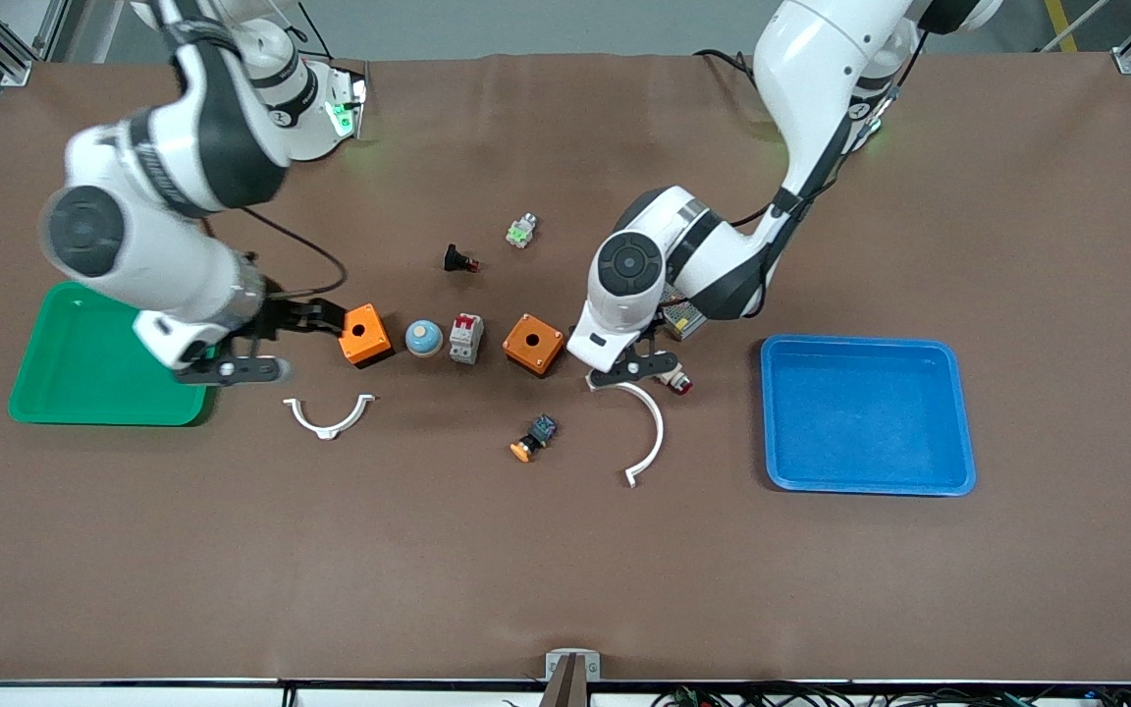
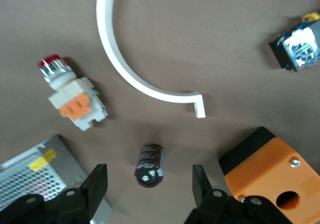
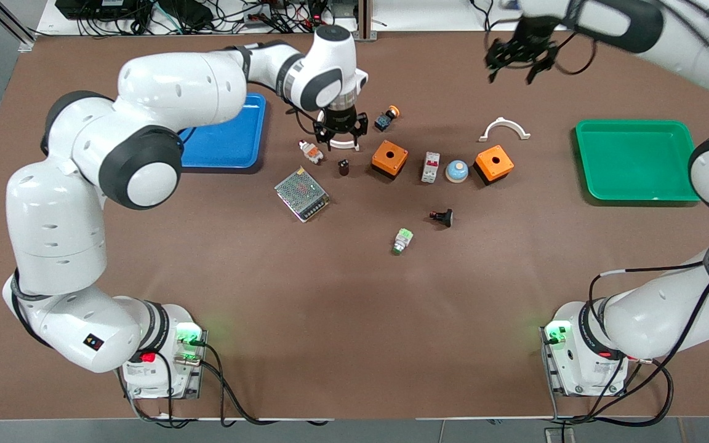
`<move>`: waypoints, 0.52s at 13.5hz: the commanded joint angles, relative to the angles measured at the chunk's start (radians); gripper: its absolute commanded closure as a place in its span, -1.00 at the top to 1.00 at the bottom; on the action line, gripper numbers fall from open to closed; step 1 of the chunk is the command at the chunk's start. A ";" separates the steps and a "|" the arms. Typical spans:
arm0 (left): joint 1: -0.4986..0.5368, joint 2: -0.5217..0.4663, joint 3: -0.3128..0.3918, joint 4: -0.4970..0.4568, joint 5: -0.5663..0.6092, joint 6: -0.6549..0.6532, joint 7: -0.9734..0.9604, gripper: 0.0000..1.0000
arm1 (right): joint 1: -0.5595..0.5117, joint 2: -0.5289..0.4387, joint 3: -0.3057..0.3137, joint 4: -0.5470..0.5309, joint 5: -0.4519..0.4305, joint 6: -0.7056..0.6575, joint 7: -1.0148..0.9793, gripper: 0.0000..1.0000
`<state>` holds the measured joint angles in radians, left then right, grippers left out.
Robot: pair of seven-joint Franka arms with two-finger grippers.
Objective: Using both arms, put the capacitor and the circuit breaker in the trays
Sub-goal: 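Grasp the capacitor with the left gripper while the right gripper grasps the breaker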
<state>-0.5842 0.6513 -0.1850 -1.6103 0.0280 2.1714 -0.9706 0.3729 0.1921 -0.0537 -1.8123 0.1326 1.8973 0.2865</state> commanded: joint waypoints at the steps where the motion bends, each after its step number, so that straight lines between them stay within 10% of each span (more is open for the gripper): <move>1: -0.014 -0.010 0.007 -0.080 0.020 0.089 -0.023 0.48 | 0.099 0.035 -0.009 -0.048 0.009 0.101 0.146 1.00; 7: -0.016 0.018 0.005 -0.103 0.052 0.107 -0.026 0.19 | 0.192 0.164 -0.009 -0.051 0.009 0.226 0.258 1.00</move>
<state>-0.5925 0.6631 -0.1841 -1.7074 0.0582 2.2592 -0.9751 0.5368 0.3231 -0.0529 -1.8705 0.1329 2.1006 0.5129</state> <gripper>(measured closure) 0.339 0.000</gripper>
